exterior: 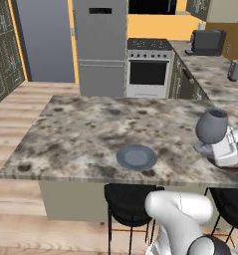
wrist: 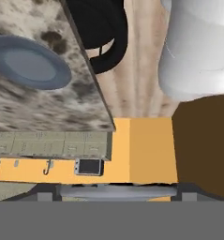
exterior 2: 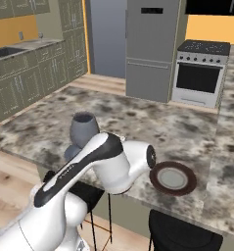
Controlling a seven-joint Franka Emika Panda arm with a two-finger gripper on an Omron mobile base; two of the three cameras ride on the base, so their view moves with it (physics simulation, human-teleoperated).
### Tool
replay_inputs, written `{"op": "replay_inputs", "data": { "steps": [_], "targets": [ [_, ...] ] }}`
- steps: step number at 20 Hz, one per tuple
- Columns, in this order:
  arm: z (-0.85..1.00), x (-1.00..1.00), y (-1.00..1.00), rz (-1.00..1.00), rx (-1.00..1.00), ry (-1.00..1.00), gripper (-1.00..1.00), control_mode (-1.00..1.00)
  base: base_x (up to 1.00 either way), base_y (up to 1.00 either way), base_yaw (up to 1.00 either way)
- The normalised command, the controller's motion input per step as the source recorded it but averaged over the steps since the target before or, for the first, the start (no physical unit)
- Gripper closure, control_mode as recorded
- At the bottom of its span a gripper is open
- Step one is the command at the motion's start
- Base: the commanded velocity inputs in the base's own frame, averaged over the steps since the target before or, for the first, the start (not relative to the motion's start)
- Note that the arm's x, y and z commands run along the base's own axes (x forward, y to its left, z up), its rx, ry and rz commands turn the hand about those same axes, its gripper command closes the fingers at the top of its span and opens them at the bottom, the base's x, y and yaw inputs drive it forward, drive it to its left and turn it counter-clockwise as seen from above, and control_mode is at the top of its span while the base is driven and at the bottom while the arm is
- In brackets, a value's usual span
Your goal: Retrieve the wine glasses from the counter and place one next to each plate.
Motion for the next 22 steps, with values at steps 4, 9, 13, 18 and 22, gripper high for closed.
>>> {"op": "replay_inputs", "data": {
  "steps": [4,9,13,18,22],
  "targets": [
    [-0.46,0.62,-0.19,0.07,0.0,-0.02,1.0,-1.0,0.0,0.0,0.0],
    [-0.45,0.61,-0.01,0.03,0.0,0.0,1.0,-1.0,0.0,0.0,0.0],
    [-0.47,0.51,0.0,0.04,0.0,0.0,1.0,-1.0,0.0,0.0,0.0],
    [-0.36,0.37,0.0,0.01,-0.01,0.0,1.0,-1.0,0.0,0.0,0.0],
    [-0.34,0.35,0.03,0.0,-0.06,0.02,1.0,-1.0,0.0,0.0,0.0]
  ]
}}
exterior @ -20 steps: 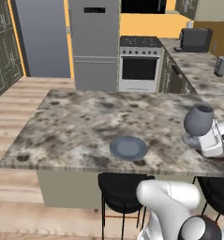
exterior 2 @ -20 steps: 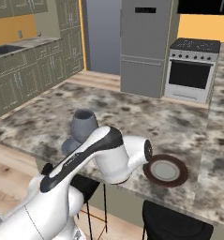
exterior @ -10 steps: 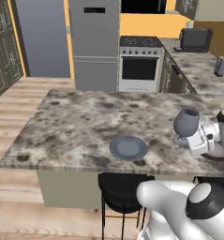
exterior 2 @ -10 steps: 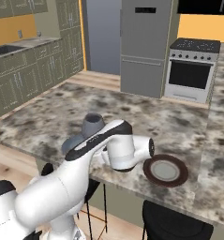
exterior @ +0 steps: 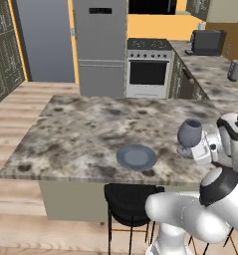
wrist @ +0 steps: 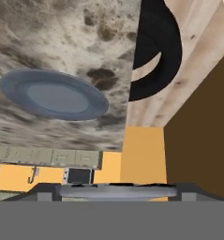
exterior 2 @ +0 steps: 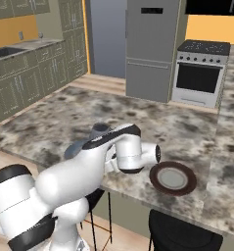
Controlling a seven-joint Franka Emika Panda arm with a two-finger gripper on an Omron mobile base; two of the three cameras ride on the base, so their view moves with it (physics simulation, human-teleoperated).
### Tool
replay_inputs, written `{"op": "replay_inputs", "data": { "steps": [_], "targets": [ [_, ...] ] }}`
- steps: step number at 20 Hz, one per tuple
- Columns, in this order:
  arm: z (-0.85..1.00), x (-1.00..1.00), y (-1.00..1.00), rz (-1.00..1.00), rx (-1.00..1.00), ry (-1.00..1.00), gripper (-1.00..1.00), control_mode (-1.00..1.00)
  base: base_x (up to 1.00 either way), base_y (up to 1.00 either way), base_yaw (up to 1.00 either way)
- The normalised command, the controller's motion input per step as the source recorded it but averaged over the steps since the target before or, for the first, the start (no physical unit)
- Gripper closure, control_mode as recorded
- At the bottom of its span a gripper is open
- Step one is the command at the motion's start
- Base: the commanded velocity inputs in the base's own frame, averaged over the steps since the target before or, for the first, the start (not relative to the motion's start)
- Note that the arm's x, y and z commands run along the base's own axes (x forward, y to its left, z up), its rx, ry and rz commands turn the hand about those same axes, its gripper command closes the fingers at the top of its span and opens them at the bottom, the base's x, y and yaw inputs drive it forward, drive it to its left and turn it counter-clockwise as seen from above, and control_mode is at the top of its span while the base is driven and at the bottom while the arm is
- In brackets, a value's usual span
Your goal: Retrieve the wine glasses from the counter and place one next to each plate.
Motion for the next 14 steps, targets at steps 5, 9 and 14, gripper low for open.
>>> {"op": "replay_inputs", "data": {
  "steps": [5,9,14],
  "targets": [
    [-0.36,0.34,0.09,0.0,-0.05,0.04,1.0,-1.0,0.0,0.0,0.0],
    [-0.26,0.46,0.05,0.0,-0.02,0.04,1.0,-1.0,0.0,0.0,0.0],
    [-0.28,0.46,0.0,0.0,0.0,0.09,1.0,-1.0,0.0,0.0,0.0]
  ]
}}
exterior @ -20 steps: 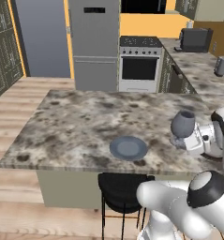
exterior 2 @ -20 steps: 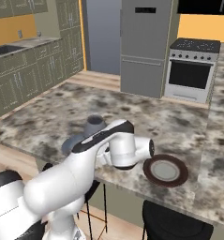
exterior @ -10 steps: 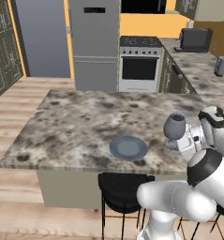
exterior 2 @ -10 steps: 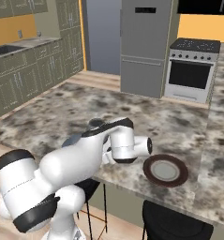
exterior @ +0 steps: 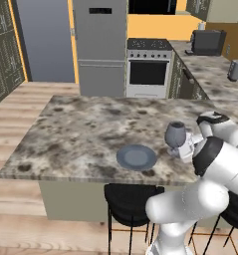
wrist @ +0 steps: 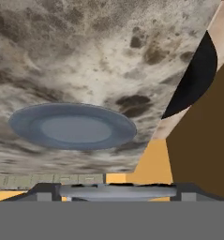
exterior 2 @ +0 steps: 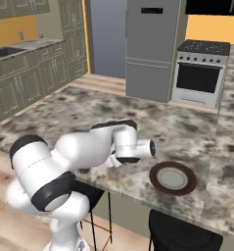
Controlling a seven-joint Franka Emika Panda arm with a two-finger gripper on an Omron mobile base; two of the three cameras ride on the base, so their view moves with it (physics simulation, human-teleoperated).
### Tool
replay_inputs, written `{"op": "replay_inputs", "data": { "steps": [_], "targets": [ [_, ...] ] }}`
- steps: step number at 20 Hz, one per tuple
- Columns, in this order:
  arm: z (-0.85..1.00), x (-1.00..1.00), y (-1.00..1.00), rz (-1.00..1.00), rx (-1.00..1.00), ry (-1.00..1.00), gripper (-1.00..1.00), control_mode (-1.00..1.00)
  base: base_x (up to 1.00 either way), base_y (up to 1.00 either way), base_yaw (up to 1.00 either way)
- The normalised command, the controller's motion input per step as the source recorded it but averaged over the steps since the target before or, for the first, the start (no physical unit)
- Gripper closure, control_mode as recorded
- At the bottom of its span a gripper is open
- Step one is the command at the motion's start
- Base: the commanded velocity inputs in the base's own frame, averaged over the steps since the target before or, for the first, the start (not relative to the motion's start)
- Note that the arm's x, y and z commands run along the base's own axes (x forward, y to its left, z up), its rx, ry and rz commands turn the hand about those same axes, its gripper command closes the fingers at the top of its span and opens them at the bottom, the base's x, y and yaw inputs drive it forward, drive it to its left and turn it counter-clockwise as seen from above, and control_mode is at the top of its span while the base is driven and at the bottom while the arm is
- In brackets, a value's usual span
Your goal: Retrieve the wine glasses from the counter and place one next to each plate.
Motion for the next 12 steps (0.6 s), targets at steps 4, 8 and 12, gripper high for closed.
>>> {"op": "replay_inputs", "data": {
  "steps": [4,8,12],
  "targets": [
    [-0.36,0.26,-0.08,0.01,0.0,0.02,1.0,-1.0,0.0,0.0,0.0],
    [-0.34,0.11,-0.26,0.04,0.0,0.0,1.0,-1.0,0.0,0.0,0.0],
    [-0.4,0.27,-0.12,0.02,0.0,0.02,1.0,-1.0,0.0,0.0,0.0]
  ]
}}
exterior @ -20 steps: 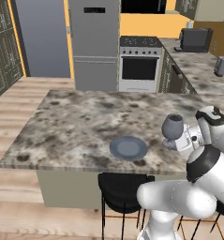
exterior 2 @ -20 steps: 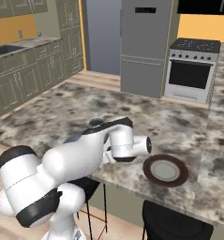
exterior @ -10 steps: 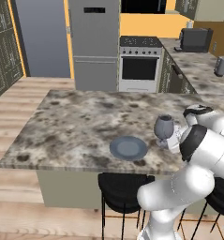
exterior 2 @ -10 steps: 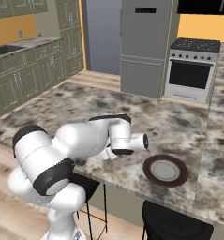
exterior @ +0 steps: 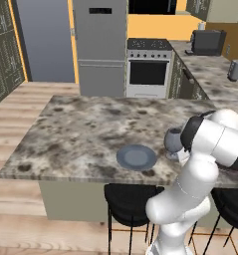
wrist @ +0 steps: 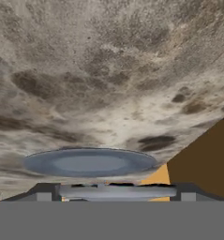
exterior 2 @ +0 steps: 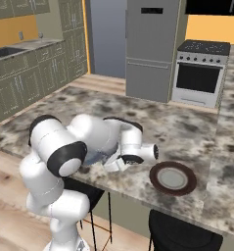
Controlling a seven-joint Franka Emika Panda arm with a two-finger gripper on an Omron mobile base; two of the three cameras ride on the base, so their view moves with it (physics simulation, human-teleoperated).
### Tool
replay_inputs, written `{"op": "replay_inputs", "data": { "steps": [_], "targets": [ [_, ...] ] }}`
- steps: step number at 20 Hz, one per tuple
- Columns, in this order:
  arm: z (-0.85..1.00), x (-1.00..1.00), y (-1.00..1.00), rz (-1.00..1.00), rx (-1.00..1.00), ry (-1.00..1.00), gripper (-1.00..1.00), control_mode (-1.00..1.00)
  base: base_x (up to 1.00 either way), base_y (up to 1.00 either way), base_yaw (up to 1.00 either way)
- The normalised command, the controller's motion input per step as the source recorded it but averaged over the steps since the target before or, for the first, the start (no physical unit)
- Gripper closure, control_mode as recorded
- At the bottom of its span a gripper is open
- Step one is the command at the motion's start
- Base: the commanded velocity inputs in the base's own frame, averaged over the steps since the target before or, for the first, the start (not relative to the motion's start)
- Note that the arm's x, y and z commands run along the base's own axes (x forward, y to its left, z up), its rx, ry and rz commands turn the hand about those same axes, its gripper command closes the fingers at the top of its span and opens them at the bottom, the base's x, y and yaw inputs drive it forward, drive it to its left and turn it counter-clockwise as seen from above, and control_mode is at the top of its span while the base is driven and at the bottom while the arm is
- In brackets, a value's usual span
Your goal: Retrieve the wine glasses from the counter and place one next to each plate.
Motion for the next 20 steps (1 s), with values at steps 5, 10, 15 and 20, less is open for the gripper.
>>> {"op": "replay_inputs", "data": {
  "steps": [5,10,15,20],
  "targets": [
    [-0.42,0.35,0.0,0.0,0.0,0.03,1.0,-1.0,0.0,0.0,0.0],
    [-0.38,0.31,-0.01,0.0,0.0,0.01,1.0,-1.0,0.0,0.0,0.0],
    [-0.36,0.34,0.0,0.0,0.0,0.0,1.0,-1.0,0.0,0.0,0.0],
    [-0.39,0.21,0.0,0.0,0.0,0.0,-1.0,-1.0,0.0,0.0,0.0]
  ]
}}
